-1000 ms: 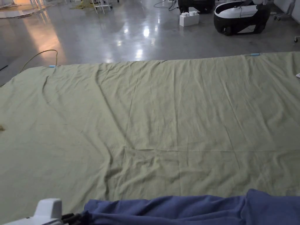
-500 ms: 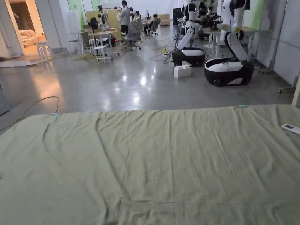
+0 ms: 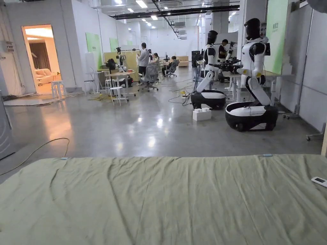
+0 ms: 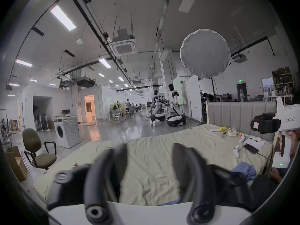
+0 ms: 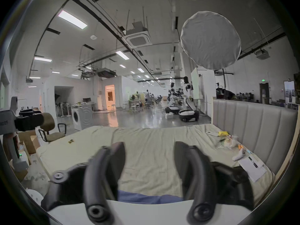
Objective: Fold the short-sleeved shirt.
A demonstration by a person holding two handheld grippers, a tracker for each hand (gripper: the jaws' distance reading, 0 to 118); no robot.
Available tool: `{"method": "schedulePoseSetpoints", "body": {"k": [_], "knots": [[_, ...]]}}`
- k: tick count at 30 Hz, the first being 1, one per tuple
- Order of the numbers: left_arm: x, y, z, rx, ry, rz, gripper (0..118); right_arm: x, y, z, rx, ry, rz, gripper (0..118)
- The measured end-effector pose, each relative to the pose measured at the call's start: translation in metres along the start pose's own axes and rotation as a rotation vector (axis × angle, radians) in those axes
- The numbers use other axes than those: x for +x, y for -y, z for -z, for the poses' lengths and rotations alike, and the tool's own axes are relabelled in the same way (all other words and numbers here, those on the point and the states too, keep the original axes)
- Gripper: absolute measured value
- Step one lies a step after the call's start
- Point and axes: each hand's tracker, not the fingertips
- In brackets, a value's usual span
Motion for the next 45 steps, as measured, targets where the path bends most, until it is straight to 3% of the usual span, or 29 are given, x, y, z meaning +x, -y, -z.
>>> {"method": "schedulePoseSetpoints", "body": {"k": [2, 3, 4, 6, 28, 32, 35, 36, 38, 40, 42, 43, 45], "knots": [[0.002, -0.001, -0.001, 0.015, 0.015, -0.005, 6, -0.006, 0.002, 0.000, 0.006, 0.003, -0.014, 31], [0.003, -0.002, -0.002, 0.023, 0.029, -0.022, 2, -0.010, 0.001, -0.001, 0.028, 0.023, -0.062, 7], [0.001, -0.003, -0.001, 0.002, 0.065, -0.063, 2, -0.015, -0.001, -0.001, 0.045, 0.019, -0.109, 5], [0.000, -0.001, 0.000, -0.011, 0.062, -0.085, 0, -0.017, 0.002, 0.003, -0.017, -0.006, -0.086, 1], [-0.020, 0.013, 0.011, -0.069, 0.036, -0.140, 0, -0.009, 0.012, 0.010, -0.075, 0.032, -0.008, 0], [-0.032, 0.035, 0.029, -0.178, 0.062, -0.208, 0, -0.005, 0.019, 0.008, -0.096, 0.061, -0.015, 0], [-0.056, 0.078, 0.065, -0.463, 0.090, -0.338, 0, 0.003, 0.029, 0.005, -0.148, 0.057, 0.037, 0], [-0.064, 0.098, 0.073, -0.485, 0.079, -0.397, 4, 0.004, 0.033, 0.003, -0.181, 0.062, 0.066, 0], [-0.083, 0.139, 0.092, -0.581, 0.107, -0.510, 8, 0.006, 0.035, -0.001, -0.172, 0.064, 0.050, 0], [-0.094, 0.172, 0.104, -0.644, 0.040, -0.618, 35, 0.009, 0.042, -0.003, -0.205, 0.070, 0.065, 0], [-0.104, 0.206, 0.116, -0.703, 0.020, -0.699, 84, 0.013, 0.047, -0.006, -0.222, 0.076, 0.080, 0], [-0.109, 0.220, 0.122, -0.717, 0.020, -0.742, 98, 0.015, 0.050, -0.006, -0.229, 0.078, 0.094, 0], [-0.119, 0.245, 0.131, -0.743, -0.002, -0.852, 101, 0.020, 0.053, -0.006, -0.248, 0.080, 0.134, 0]]}}
